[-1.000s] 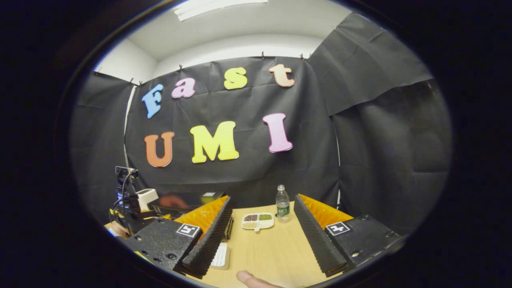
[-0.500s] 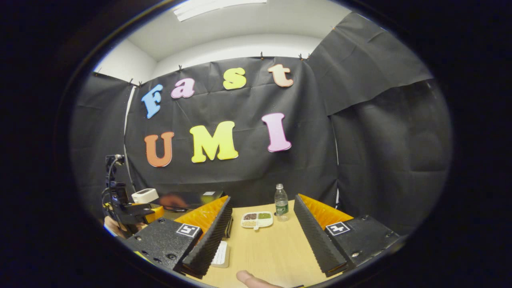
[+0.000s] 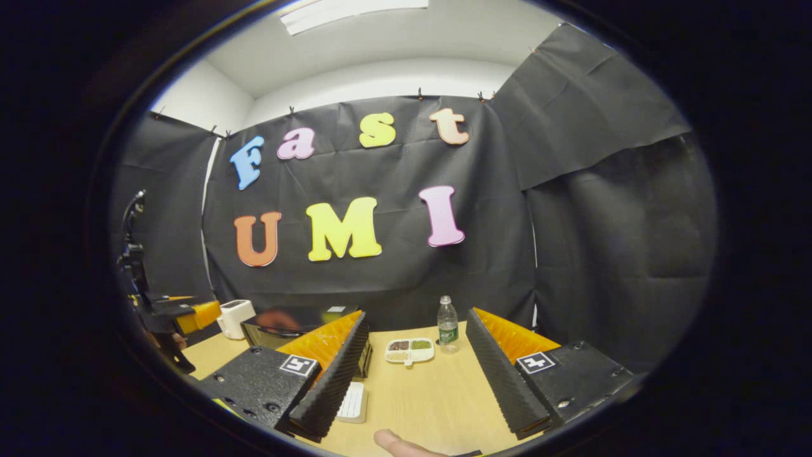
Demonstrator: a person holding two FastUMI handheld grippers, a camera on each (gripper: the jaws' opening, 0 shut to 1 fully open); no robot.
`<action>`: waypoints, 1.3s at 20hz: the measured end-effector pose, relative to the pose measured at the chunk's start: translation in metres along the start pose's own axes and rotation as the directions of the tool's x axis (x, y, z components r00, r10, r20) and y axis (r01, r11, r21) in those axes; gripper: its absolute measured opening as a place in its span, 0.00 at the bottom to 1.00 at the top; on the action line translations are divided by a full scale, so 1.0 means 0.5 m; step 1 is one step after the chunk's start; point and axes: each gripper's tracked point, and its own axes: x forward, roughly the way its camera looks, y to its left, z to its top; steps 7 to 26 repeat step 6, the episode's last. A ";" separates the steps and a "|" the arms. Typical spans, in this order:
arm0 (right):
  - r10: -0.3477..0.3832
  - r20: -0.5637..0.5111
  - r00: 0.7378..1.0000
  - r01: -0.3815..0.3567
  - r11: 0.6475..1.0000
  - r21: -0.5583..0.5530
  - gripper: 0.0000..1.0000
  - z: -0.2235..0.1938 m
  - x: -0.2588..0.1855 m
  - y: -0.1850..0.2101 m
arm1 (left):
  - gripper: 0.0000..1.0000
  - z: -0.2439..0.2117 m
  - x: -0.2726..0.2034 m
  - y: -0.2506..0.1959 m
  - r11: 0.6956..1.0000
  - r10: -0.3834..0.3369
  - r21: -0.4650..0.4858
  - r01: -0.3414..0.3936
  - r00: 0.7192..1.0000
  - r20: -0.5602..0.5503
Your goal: Open the electric oven with the left hand, put the food in, and close the electric oven.
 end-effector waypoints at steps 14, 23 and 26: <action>0.008 0.027 1.000 -0.007 1.000 -0.030 0.88 0.024 -0.045 0.020 | 0.95 0.046 -0.106 0.030 1.000 0.019 -0.013 -0.019 0.999 0.042; 0.008 0.027 1.000 -0.007 1.000 -0.030 0.88 0.024 -0.045 0.020 | 0.95 0.046 -0.106 0.030 1.000 0.019 -0.013 -0.019 0.999 0.042; 0.008 0.027 1.000 -0.007 1.000 -0.030 0.88 0.024 -0.045 0.020 | 0.95 0.046 -0.106 0.030 1.000 0.019 -0.013 -0.019 0.999 0.042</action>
